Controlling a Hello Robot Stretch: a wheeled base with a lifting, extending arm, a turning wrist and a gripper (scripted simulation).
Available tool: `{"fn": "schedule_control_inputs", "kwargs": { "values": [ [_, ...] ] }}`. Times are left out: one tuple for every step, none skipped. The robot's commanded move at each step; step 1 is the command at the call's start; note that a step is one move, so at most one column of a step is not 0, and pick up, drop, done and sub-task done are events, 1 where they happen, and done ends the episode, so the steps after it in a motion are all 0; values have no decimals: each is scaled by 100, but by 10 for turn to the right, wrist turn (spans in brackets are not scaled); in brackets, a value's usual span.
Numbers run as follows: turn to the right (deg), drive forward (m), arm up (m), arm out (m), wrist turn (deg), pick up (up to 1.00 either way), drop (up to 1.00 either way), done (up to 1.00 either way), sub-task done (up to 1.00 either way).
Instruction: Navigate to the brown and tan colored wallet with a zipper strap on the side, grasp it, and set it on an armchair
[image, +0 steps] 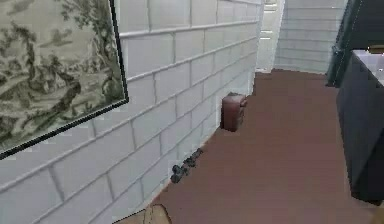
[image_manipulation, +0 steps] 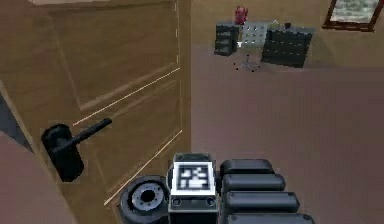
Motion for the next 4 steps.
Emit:
{"fn": "schedule_control_inputs", "kwargs": {
  "values": [
    [0,40,0,0,0,0,0,0,0],
    [300,0,0,0,0,0,0,0,0],
    [0,100,0,0,0,0,0,0,0],
    [0,75,0,0,0,0,0,0,0]
  ]
}}
